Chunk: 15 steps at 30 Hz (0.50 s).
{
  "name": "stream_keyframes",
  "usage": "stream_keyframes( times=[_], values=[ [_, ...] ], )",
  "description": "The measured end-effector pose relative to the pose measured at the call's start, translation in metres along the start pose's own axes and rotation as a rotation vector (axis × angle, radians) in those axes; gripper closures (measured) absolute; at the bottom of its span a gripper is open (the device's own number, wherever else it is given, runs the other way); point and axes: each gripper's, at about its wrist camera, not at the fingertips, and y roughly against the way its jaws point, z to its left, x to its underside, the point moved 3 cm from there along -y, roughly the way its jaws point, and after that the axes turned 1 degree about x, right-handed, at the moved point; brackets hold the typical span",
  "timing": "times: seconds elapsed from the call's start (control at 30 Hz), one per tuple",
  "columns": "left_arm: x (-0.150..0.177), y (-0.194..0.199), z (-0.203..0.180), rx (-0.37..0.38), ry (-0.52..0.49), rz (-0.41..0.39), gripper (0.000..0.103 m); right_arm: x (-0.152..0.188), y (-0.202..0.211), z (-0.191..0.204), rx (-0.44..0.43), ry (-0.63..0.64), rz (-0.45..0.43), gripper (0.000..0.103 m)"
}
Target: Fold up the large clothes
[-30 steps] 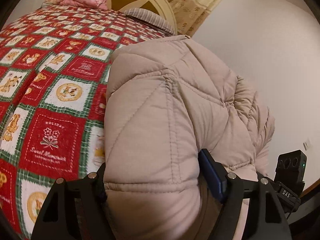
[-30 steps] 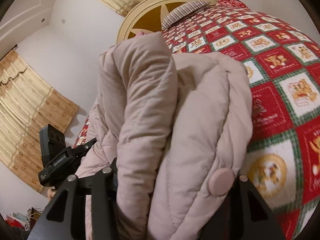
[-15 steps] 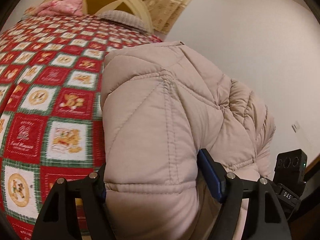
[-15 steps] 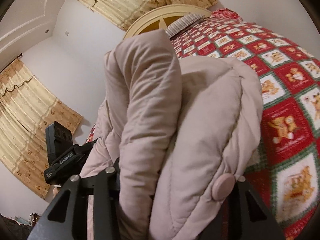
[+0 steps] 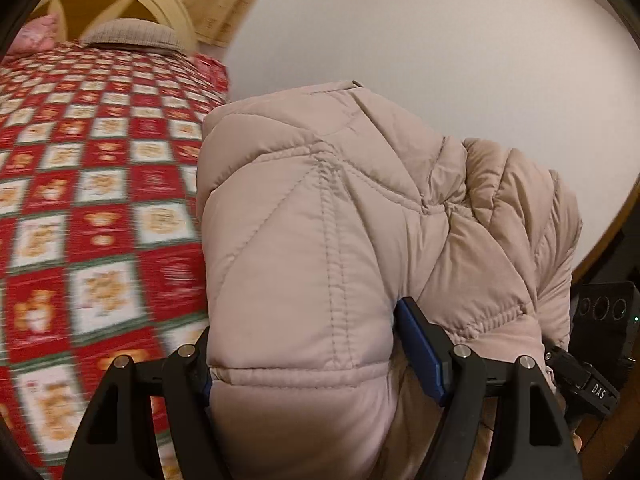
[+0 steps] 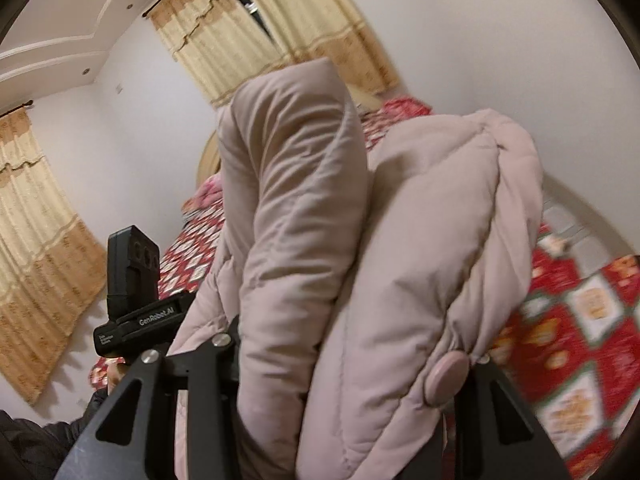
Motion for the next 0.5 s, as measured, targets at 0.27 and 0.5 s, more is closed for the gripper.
stream_keyframes(
  times=[0.27, 0.5],
  values=[
    [0.006, -0.090, -0.018, -0.093, -0.018, 0.050, 0.029, 0.003, -0.007, -0.084, 0.101, -0.050, -0.010, 0.057],
    [0.002, -0.126, 0.009, -0.198, 0.005, 0.007, 0.028, 0.007, -0.051, -0.151, 0.120, -0.118, 0.016, 0.058]
  ],
)
